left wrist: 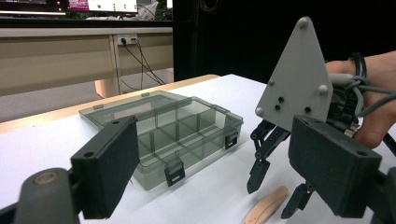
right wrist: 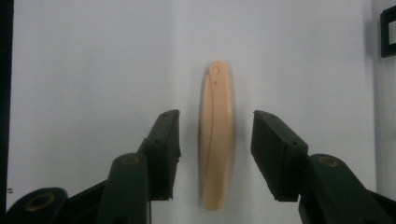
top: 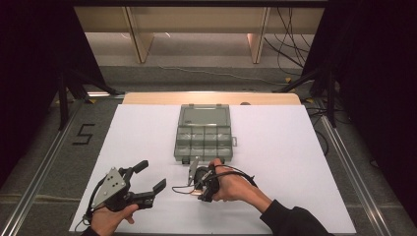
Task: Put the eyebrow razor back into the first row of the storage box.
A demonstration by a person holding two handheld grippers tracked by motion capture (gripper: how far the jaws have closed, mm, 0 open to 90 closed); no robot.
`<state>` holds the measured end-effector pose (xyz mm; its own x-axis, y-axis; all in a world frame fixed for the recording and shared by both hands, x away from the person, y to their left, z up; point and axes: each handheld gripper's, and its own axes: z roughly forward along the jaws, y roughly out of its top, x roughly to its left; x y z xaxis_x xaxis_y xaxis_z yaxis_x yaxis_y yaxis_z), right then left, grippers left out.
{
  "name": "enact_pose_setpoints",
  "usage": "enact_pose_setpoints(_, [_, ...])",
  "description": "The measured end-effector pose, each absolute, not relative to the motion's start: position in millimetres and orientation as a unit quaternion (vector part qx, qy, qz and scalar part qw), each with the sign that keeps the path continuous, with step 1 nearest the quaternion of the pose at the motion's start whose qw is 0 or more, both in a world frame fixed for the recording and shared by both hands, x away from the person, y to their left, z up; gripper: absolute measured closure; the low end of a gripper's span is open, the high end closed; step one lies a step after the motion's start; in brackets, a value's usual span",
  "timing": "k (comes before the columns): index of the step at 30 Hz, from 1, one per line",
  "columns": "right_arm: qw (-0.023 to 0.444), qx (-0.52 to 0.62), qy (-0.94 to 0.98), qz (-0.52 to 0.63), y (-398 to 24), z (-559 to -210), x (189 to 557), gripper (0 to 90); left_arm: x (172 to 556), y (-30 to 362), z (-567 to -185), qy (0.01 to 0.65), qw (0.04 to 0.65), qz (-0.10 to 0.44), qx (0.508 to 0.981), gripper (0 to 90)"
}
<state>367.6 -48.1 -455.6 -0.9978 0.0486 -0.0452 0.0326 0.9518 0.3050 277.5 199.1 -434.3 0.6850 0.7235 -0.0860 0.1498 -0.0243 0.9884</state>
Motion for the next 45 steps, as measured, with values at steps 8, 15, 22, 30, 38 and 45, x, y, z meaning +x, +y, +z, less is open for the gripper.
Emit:
enact_pose_setpoints(8, [0.022,-0.001,0.991,0.131,-46.0,-459.5,372.9,63.8,277.5,199.1,-434.2,0.321,0.619,0.231,0.678,16.3])
enact_pose_setpoints(15, [0.009,0.003,0.992,0.126,-42.7,-460.4,375.6,71.6,277.5,199.0,-434.3,0.321,0.619,0.231,0.678,16.4])
enact_pose_setpoints(22, [0.006,0.019,0.994,0.104,-40.0,-458.2,373.1,74.1,277.8,198.9,-434.3,0.319,0.622,0.231,0.676,16.4])
enact_pose_setpoints(30, [0.016,0.018,0.99,0.137,-44.9,-451.2,378.8,74.3,277.3,199.2,-433.8,0.32,0.62,0.231,0.677,16.4])
enact_pose_setpoints(38, [0.031,0.038,0.985,0.165,-49.7,-436.9,381.7,74.3,277.2,199.0,-433.7,0.32,0.62,0.232,0.678,16.5])
enact_pose_setpoints(45, [0.041,0.046,0.982,0.177,-53.4,-428.4,385.8,74.3,277.3,199.1,-433.8,0.32,0.62,0.232,0.678,16.4])
